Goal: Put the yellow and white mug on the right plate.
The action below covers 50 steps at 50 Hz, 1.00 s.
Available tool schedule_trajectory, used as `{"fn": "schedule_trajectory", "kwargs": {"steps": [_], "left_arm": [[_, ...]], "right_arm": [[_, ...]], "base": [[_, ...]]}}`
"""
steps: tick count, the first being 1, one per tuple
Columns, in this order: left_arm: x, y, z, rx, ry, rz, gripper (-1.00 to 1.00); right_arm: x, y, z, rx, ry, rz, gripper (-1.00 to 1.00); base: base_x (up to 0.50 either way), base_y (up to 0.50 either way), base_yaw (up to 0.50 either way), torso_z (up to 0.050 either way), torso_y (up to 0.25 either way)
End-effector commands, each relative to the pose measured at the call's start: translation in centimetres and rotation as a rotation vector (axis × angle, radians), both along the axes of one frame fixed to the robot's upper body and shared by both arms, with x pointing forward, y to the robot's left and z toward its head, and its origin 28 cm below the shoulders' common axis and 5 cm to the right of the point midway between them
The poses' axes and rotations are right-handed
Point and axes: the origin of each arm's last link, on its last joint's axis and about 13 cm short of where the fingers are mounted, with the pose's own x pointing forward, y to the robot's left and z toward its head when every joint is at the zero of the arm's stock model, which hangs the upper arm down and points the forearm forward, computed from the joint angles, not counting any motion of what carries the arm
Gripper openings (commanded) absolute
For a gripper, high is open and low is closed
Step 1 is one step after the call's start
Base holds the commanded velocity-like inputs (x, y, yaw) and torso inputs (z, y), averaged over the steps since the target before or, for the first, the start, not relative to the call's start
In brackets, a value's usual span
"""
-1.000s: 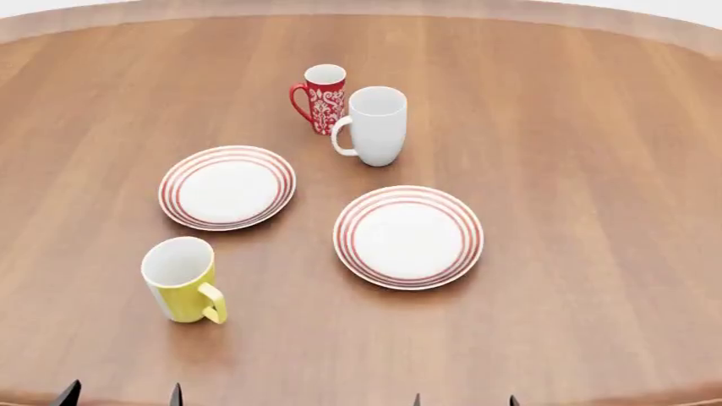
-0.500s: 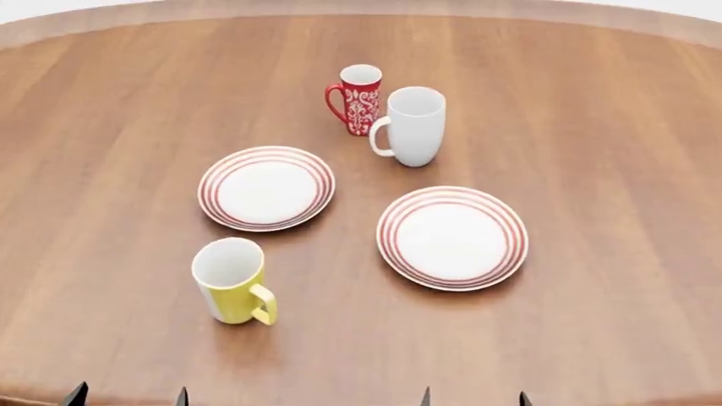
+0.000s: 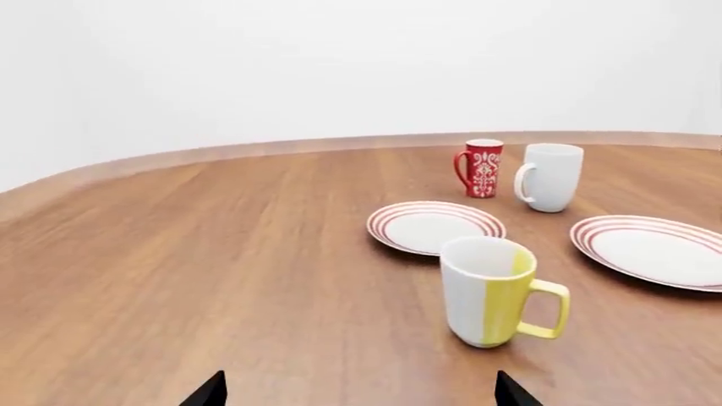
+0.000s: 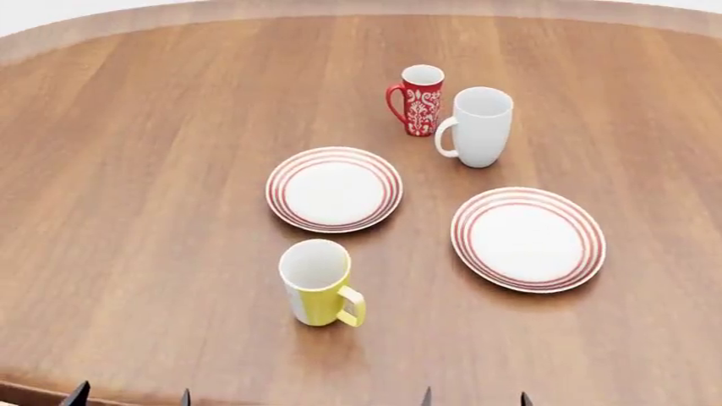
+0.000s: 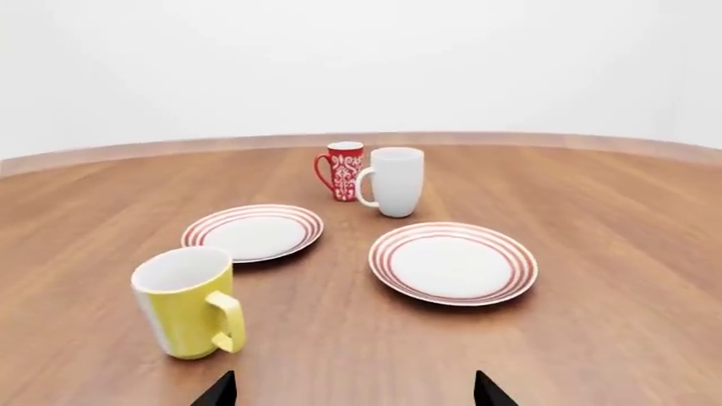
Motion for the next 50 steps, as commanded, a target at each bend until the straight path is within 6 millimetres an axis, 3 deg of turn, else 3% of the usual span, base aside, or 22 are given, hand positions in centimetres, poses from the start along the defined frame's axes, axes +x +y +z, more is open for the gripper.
{"fn": "schedule_trajectory", "kwargs": {"steps": [1,10,50], "left_arm": [[-0.04,-0.08,0.01,0.005,-0.005,-0.007,1.00],[-0.10,-0.10,-0.05,0.011,-0.003,-0.013,1.00],[-0.15,-0.15,-0.03,0.011,-0.002,-0.013,1.00]], "right_arm": [[0.26,0.00,-0.07,-0.012,0.019,-0.019,1.00],[-0.06,-0.05,0.16,-0.002,-0.007,0.008,1.00],[-0.25,-0.13,0.60,-0.010,-0.040,0.002,1.00]], "base": [[0.00,0.00,0.00,0.000,0.000],[0.08,0.00,0.00,0.000,0.000],[0.50,0.00,0.00,0.000,0.000]]}}
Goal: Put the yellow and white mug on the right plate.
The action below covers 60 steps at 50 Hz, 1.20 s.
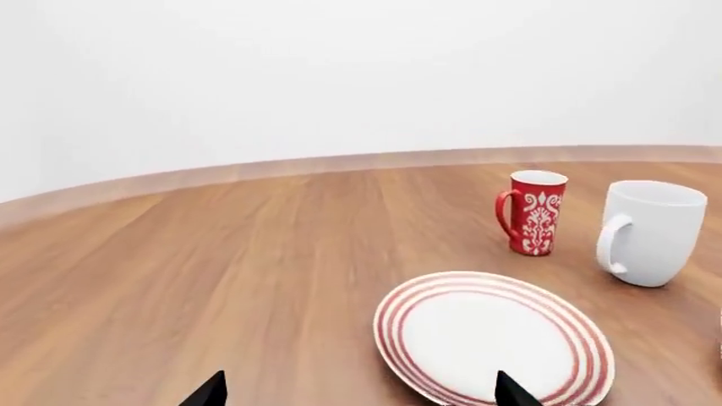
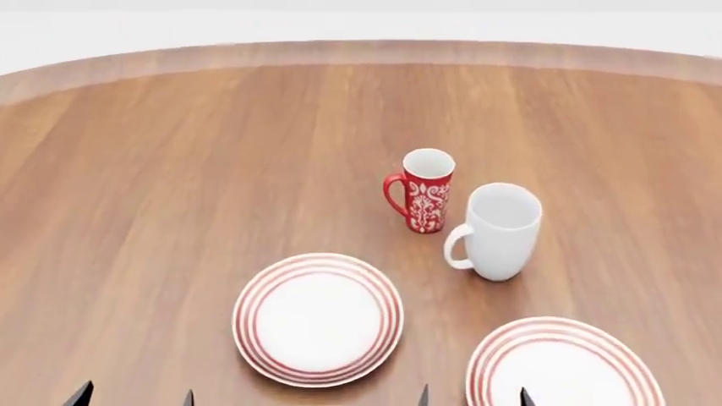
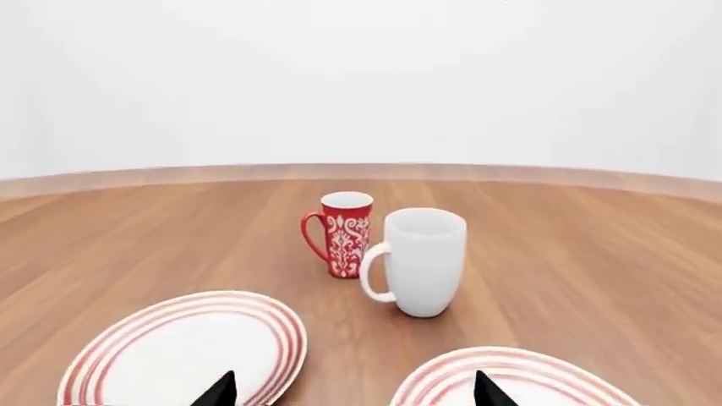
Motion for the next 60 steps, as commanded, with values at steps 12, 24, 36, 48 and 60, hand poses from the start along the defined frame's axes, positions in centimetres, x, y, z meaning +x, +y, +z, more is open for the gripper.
{"fn": "schedule_trajectory", "kwargs": {"steps": [12,24,36,48,60], "left_arm": [[0.2,0.3,-0.1,0.007,0.002,0.012,1.00],[0.2,0.3,-0.1,0.009,0.001,0.009,1.00],[0.1,0.2,-0.1,0.011,0.003,0.007,1.00],[0.1,0.2,-0.2,0.011,0.004,0.005,1.00],[0.1,0.3,-0.1,0.010,0.002,0.005,1.00]], "right_arm": [[-2.0,-3.9,2.4,-0.165,0.134,0.455,1.00],[-3.4,-4.2,2.2,-0.216,0.157,0.550,1.00],[-4.8,-4.7,1.7,-0.276,0.177,0.676,1.00],[-6.2,-4.5,0.6,-0.325,0.196,0.812,1.00],[-6.5,-4.1,0.1,-0.307,0.235,0.883,1.00]], "base": [[0.12,0.00,0.00,0.000,0.000],[0.00,0.00,0.00,0.000,0.000],[0.00,0.00,0.00,0.000,0.000],[0.00,0.00,0.00,0.000,0.000],[0.00,0.00,0.00,0.000,0.000]]}}
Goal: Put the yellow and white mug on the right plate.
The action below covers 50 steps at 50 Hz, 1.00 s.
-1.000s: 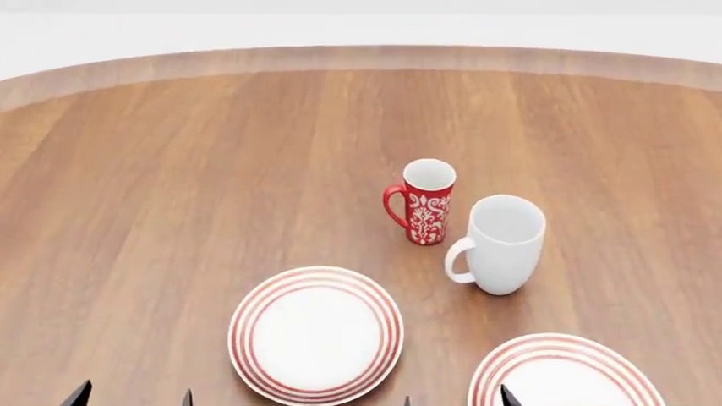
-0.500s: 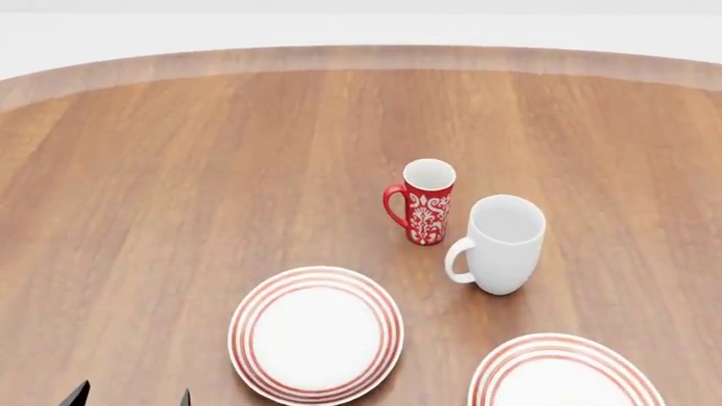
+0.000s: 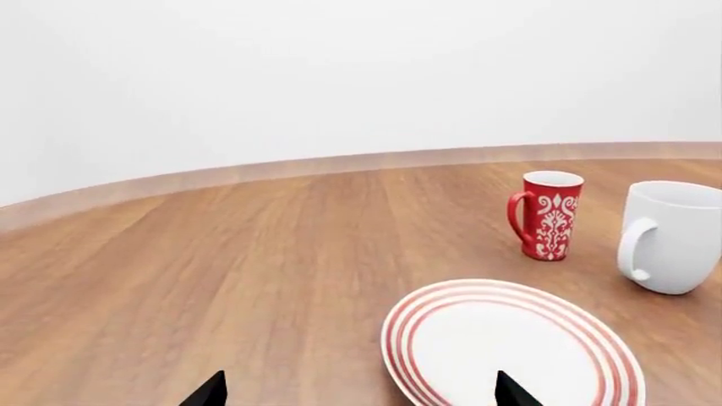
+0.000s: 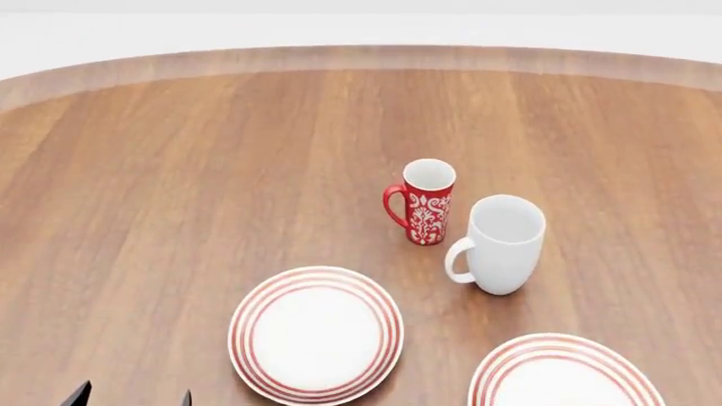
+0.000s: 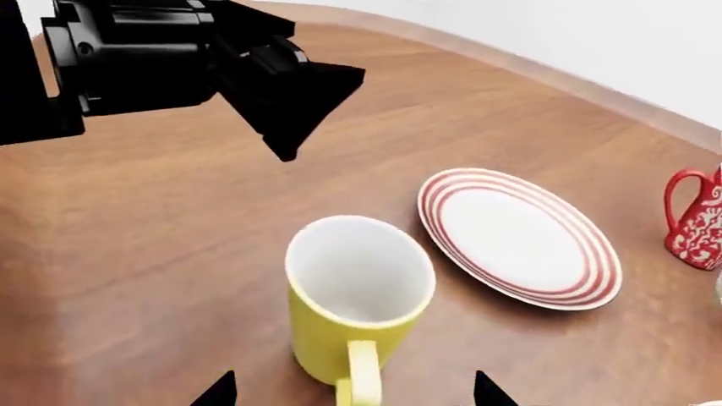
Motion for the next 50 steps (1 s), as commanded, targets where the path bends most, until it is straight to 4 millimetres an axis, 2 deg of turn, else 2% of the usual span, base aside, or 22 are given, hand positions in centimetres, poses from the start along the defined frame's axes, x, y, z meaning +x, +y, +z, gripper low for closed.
{"fn": "schedule_trajectory", "kwargs": {"steps": [1,27,41,50], "left_arm": [[0.0,0.1,0.0,-0.001,0.000,0.001,1.00],[0.1,0.1,-0.2,0.001,0.005,-0.001,1.00],[0.1,0.0,-0.2,0.001,0.005,-0.003,1.00],[0.1,0.0,-0.2,0.001,0.006,-0.005,1.00]], "right_arm": [[-0.5,0.3,-0.7,-0.004,0.042,0.072,1.00],[0.5,0.2,-1.9,0.139,0.153,0.056,1.00],[1.0,-0.3,-1.6,0.130,0.147,0.025,1.00],[1.8,-0.5,-2.2,0.109,0.165,0.014,1.00]], "base": [[0.00,0.00,0.00,0.000,0.000],[0.00,0.00,0.00,0.000,0.000],[0.00,0.00,0.00,0.000,0.000],[0.00,0.00,0.00,0.000,0.000]]}}
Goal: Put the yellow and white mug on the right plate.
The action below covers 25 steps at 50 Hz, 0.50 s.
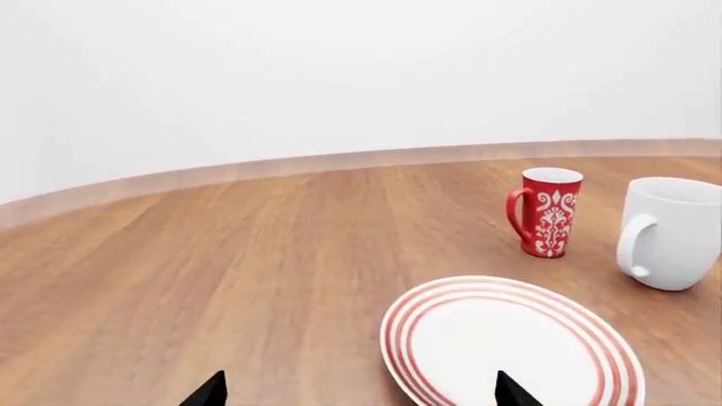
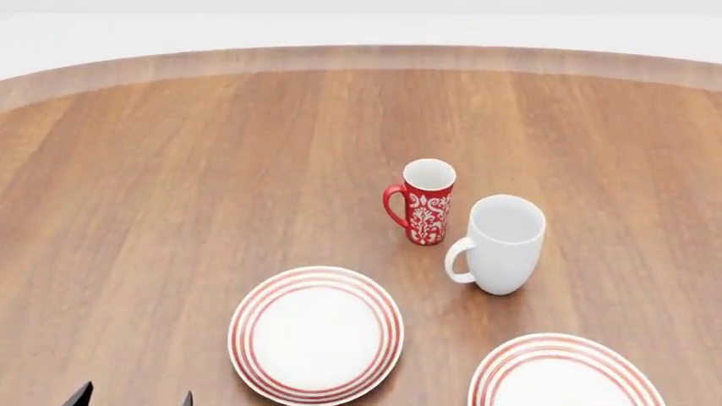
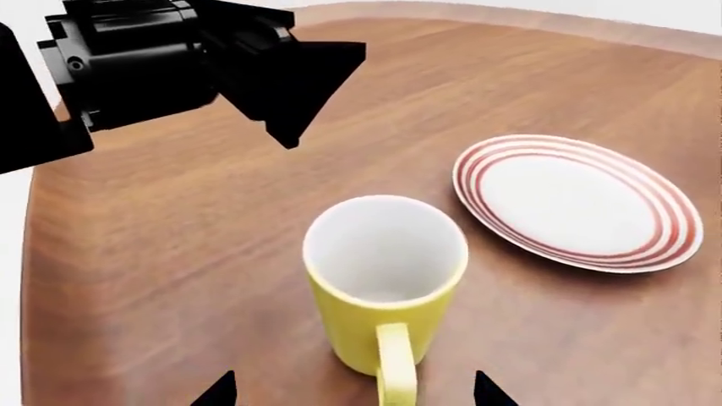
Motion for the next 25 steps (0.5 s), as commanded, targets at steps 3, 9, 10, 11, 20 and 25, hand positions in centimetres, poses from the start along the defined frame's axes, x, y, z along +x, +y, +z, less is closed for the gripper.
{"fn": "schedule_trajectory", "kwargs": {"steps": [3,9,10,11,20,25], "left_arm": [[0.0,0.0,-0.1,0.000,0.002,-0.001,1.00],[0.0,0.0,0.0,-0.001,0.001,0.000,1.00],[0.0,0.0,0.0,-0.001,0.001,0.001,1.00],[0.0,0.1,0.0,-0.001,0.001,0.001,1.00],[0.0,0.2,0.0,-0.006,0.004,0.005,1.00],[0.0,0.2,-0.1,-0.006,0.007,0.003,1.00]], "right_arm": [[1.2,-0.3,-0.6,-0.015,0.023,-0.019,1.00],[1.8,-0.2,-0.9,-0.023,0.035,-0.016,1.00],[1.9,-0.2,-1.0,-0.022,0.038,-0.016,1.00],[2.0,-0.2,-1.0,-0.023,0.041,-0.016,1.00],[3.0,-0.1,-1.5,-0.030,0.061,-0.018,1.00],[3.1,0.2,-1.8,-0.040,0.067,-0.006,1.00]], "base": [[0.00,0.00,0.00,0.000,0.000],[0.00,0.00,0.00,0.000,0.000],[0.00,0.00,0.00,0.000,0.000],[0.00,0.00,0.00,0.000,0.000],[0.00,0.00,0.00,0.000,0.000],[0.00,0.00,0.00,0.000,0.000]]}}
